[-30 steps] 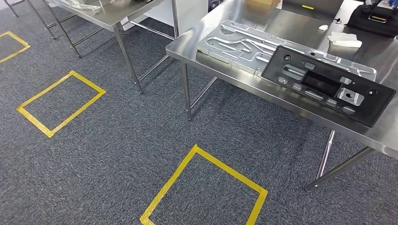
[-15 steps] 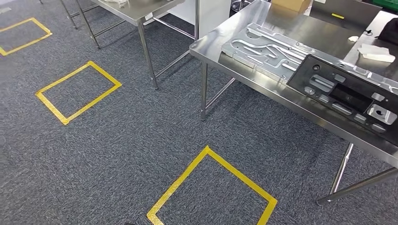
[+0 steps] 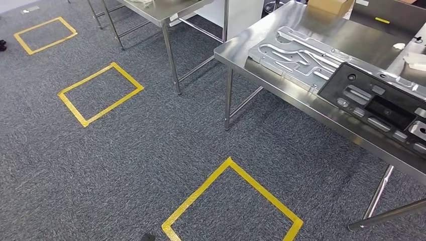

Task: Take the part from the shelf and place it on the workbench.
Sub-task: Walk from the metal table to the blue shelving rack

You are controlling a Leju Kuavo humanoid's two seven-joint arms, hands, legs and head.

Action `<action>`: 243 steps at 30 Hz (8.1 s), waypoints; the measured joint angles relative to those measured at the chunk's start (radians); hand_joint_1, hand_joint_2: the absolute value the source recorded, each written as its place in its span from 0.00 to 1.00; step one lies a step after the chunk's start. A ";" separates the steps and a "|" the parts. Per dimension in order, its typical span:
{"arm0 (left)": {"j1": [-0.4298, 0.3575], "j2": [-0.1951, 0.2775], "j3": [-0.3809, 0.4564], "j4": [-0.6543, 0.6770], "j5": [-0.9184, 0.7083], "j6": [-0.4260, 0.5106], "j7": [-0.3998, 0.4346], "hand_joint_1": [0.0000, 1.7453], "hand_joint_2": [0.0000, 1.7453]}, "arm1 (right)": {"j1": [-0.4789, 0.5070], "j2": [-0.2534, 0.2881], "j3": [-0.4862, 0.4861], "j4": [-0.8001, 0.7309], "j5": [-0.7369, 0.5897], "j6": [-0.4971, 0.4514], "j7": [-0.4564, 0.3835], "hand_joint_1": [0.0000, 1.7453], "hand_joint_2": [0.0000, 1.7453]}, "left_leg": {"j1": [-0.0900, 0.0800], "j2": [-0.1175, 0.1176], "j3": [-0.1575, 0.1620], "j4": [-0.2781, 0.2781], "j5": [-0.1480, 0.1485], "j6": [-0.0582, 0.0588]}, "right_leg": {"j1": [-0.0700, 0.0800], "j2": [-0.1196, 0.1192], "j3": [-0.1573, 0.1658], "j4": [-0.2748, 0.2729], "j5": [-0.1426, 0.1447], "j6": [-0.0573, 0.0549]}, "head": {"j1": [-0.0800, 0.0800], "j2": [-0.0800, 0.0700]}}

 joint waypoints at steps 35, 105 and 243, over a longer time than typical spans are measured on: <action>0.039 0.137 0.025 0.015 0.169 0.043 -0.024 0.00 0.00 | 0.002 0.095 0.020 0.001 0.107 0.008 -0.029 0.00 0.00 | -0.018 0.007 0.036 -0.098 0.028 0.029 | 0.008 -0.016 0.008 0.001 -0.011 0.012 | 0.001 0.000; 0.018 0.070 0.041 0.015 0.154 0.052 0.004 0.00 0.00 | 0.002 0.093 0.032 0.004 0.169 0.010 -0.064 0.00 0.00 | -0.007 -0.037 0.053 -0.116 0.033 0.047 | 0.005 0.033 -0.112 0.244 -0.102 0.024 | 0.001 0.000; 0.035 0.066 0.300 0.015 0.268 -0.083 0.065 0.00 0.00 | 0.000 0.088 0.101 0.006 0.281 0.053 -0.030 0.00 0.00 | -0.005 -0.023 -0.065 0.130 -0.059 -0.009 | 0.012 0.006 -0.020 0.017 -0.001 -0.030 | 0.001 0.000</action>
